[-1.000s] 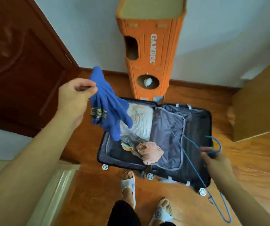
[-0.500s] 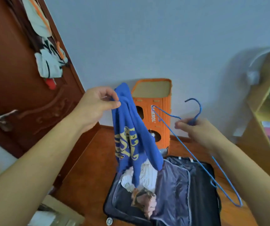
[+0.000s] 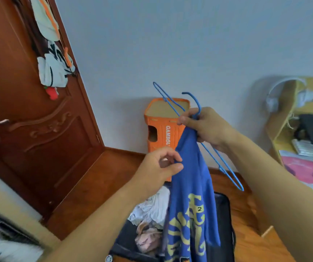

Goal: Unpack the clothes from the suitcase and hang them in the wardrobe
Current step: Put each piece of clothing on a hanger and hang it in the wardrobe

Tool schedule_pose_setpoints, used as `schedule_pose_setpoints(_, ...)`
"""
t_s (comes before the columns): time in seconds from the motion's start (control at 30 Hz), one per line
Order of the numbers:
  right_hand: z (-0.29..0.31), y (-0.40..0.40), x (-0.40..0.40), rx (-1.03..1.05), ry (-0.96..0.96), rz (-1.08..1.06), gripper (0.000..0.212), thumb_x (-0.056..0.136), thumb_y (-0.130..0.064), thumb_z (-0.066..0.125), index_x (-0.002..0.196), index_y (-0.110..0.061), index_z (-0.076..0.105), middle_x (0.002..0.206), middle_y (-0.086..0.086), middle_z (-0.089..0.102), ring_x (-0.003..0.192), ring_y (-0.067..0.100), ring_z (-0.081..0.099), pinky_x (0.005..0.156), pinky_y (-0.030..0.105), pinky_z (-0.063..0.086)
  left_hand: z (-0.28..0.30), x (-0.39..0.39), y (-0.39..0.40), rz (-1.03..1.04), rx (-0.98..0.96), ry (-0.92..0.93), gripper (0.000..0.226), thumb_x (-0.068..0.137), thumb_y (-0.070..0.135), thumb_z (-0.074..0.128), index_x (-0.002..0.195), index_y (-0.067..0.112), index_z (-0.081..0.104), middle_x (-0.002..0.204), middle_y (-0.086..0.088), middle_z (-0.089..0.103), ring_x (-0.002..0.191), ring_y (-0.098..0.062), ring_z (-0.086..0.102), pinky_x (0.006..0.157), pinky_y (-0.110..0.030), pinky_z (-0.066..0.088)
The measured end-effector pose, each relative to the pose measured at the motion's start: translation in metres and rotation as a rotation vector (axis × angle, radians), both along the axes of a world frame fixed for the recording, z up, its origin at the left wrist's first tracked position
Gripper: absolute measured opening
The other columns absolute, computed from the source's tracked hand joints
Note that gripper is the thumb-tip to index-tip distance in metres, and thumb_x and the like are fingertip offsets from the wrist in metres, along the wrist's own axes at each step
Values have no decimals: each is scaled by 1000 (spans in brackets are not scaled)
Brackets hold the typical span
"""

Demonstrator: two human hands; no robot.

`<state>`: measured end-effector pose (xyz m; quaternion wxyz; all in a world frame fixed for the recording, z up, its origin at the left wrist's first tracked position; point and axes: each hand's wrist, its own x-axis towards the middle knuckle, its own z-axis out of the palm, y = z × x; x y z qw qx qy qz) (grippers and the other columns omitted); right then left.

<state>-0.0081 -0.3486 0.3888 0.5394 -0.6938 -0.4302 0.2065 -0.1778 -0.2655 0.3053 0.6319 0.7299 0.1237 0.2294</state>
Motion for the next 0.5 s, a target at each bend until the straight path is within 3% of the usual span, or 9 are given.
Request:
schedule_pose_setpoints(0.07,10,-9,-4,11,-13,34,16,98,-12,61,93,2,69,57,0,41,44,7,32,40,18,26,-9,4,-13,-89,-275,27,10,101,13,59,109,19,58,100,1,59,83,-13,57,73,-32,49)
schedule_pose_setpoints(0.13,21,-21,-3,27,-8,56,15,98,-14,61,93,-4,70,54,-6,38,46,8,33,43,19,25,-19,3,-17,-246,-429,144,25,103,28,56,127,26,52,117,-6,59,90,-21,60,78,-38,53)
schedule_pose_setpoints(0.23,38,-40,5,45,-23,38,16,100,-15,57,95,-11,72,58,-5,38,53,11,31,51,25,24,-46,-4,-11,-512,-34,424,40,103,27,59,140,37,49,130,6,63,102,-22,67,79,-34,58)
schedule_pose_setpoints(0.33,48,-56,15,33,-51,-62,18,100,-15,57,94,-15,73,58,-7,43,56,12,35,54,28,28,-70,-9,-6,-571,223,564,32,97,29,63,129,22,62,124,2,68,112,-28,67,93,-48,57)
schedule_pose_setpoints(0.4,51,-67,24,35,-56,-131,19,99,-16,58,90,-19,75,65,0,41,57,11,37,52,28,30,-82,-13,1,-522,245,613,30,97,40,62,116,17,67,113,-2,72,102,-21,69,94,-46,56)
schedule_pose_setpoints(0.5,50,-83,38,19,-85,-226,18,99,-15,59,89,-18,75,58,-7,42,52,8,36,44,22,31,-97,-24,25,-309,112,731,54,89,64,55,110,16,67,106,-2,71,101,-17,69,88,-39,60)
